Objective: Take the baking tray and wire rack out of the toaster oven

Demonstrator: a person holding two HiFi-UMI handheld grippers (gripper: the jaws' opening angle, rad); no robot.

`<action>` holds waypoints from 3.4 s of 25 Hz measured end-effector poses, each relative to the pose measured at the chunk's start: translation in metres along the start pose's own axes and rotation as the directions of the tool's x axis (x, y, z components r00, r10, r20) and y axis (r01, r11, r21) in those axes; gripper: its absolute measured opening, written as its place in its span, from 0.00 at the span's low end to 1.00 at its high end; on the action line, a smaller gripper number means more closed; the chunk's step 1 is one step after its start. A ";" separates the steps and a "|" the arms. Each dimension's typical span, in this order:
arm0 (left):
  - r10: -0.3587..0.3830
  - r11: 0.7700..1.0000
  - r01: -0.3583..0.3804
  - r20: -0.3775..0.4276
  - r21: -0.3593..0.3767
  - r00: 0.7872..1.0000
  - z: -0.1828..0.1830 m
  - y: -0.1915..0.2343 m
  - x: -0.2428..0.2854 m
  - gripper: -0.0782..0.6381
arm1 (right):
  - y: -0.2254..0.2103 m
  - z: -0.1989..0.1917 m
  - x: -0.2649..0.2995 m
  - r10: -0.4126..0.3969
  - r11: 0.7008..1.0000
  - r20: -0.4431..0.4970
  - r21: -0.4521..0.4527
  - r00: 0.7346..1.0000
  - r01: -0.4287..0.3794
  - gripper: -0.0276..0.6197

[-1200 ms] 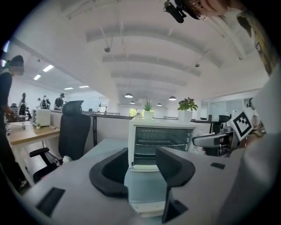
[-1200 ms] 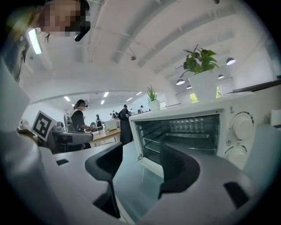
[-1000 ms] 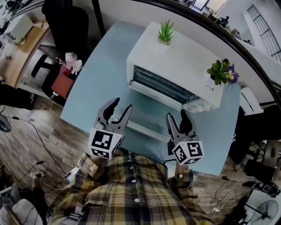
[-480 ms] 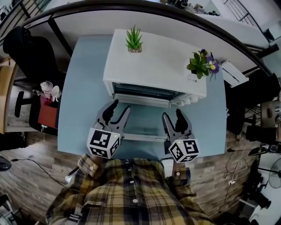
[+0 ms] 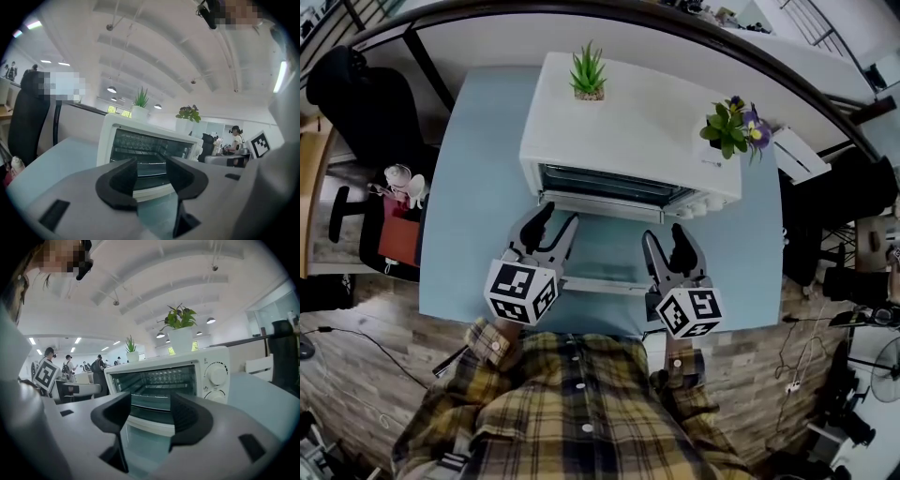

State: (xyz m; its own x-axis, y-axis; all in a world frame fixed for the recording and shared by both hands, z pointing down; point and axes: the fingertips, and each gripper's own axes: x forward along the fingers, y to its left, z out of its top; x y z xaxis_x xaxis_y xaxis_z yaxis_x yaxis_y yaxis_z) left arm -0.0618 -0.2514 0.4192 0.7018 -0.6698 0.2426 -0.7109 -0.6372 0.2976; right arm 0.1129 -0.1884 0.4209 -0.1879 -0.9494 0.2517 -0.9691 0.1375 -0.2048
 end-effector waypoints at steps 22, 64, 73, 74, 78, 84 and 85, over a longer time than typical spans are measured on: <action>0.072 0.782 0.035 0.146 -0.623 0.987 -0.041 0.056 0.065 0.37 | -0.040 -0.039 0.073 -0.023 0.817 0.109 0.575 0.994 -0.044 0.42; 0.145 0.505 0.178 0.286 -0.845 0.947 -0.050 0.072 0.071 0.11 | -0.077 -0.056 0.082 -0.094 0.422 0.230 0.890 0.969 -0.171 0.08; 0.097 0.469 0.184 0.257 -0.864 0.961 -0.064 0.059 0.040 0.11 | -0.060 -0.071 0.048 -0.116 0.382 0.231 0.908 0.966 -0.171 0.08; 0.084 0.471 0.182 0.250 -0.863 0.965 -0.065 0.057 0.037 0.11 | -0.059 -0.072 0.044 -0.129 0.378 0.232 0.910 0.964 -0.168 0.08; 0.059 0.462 0.176 0.227 -0.869 0.972 -0.068 0.050 0.023 0.11 | -0.051 -0.076 0.029 -0.178 0.352 0.247 0.920 0.953 -0.173 0.07; 0.040 0.417 0.224 0.264 -0.881 0.964 -0.065 0.039 0.012 0.11 | -0.044 -0.075 0.015 -0.188 0.334 0.273 0.921 0.944 -0.200 0.07; 0.040 0.408 0.237 0.277 -0.882 0.960 -0.064 0.037 0.010 0.11 | -0.043 -0.076 0.012 -0.185 0.329 0.275 0.922 0.944 -0.205 0.06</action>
State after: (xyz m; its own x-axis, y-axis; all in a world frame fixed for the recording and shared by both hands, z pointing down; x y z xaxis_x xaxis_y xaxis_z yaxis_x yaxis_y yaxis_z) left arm -0.0781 -0.2571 0.4921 0.6332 -0.7739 -0.0108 -0.0840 -0.0826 0.9930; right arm 0.1398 -0.1845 0.5043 0.0456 -0.9988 0.0150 -0.1331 -0.0210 -0.9909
